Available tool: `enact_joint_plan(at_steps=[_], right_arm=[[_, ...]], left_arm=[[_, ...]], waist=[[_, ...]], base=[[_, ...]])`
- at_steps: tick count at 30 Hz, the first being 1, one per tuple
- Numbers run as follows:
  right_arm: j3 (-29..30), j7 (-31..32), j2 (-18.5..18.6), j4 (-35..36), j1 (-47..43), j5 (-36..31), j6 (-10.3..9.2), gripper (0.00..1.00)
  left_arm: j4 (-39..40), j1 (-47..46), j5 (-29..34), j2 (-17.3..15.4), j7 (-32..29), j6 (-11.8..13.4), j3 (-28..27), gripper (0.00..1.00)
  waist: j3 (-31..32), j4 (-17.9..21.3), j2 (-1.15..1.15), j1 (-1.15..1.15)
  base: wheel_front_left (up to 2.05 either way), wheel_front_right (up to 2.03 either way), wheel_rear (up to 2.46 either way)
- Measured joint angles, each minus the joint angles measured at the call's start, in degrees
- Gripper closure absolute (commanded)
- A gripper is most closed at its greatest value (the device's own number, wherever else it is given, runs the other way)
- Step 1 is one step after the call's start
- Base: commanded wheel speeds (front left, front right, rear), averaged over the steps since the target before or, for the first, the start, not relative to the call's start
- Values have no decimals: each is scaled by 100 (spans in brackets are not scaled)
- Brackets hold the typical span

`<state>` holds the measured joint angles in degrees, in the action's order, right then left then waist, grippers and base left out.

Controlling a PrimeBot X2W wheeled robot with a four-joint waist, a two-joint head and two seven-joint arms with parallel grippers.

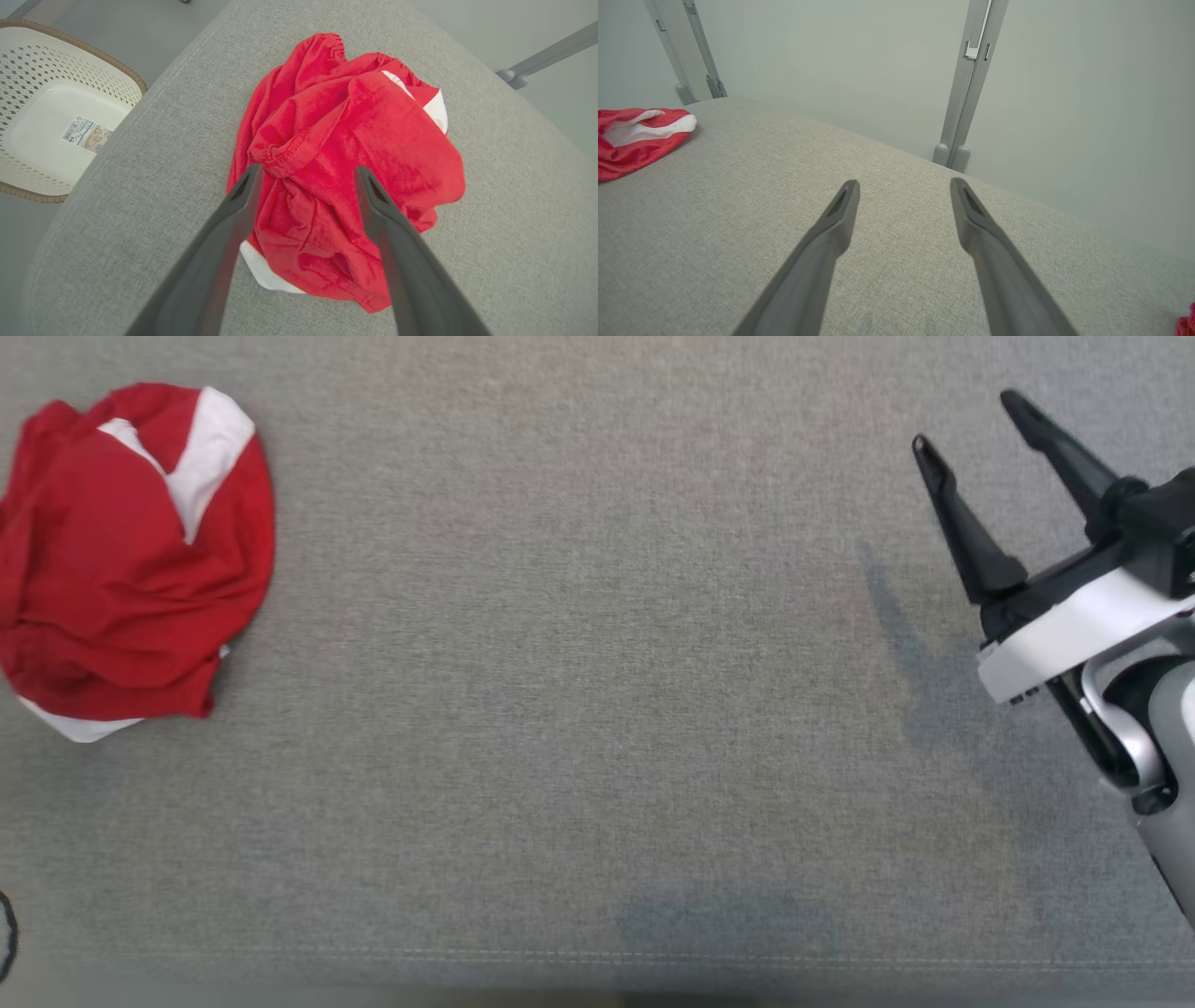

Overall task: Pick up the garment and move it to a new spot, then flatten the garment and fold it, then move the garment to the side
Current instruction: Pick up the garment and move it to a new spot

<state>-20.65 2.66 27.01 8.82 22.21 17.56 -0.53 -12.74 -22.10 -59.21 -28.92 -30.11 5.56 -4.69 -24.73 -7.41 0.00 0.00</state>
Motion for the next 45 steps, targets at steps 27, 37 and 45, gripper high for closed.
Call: enact_joint_plan(at_steps=[27, 37, 45], right_arm=[[304, -234, 9, 11, 1051, -211, -64, 0], [240, -419, -53, -292, 1056, -249, -63, 0], [105, -688, -237, -643, 1054, -249, -57, 0]], left_arm=[[-546, -1719, -3, -360, -617, 130, -65, 100], [-522, -2028, -63, -49, -605, -107, 154, 100], [-49, -2209, -70, 434, -536, -626, 676, 100]], waist=[[-1927, 494, 0, 0], [-1781, 466, 0, 0], [-1499, 447, 0, 0]], base=[[0, 0, 0], [0, 0, 0], [0, 0, 0]])
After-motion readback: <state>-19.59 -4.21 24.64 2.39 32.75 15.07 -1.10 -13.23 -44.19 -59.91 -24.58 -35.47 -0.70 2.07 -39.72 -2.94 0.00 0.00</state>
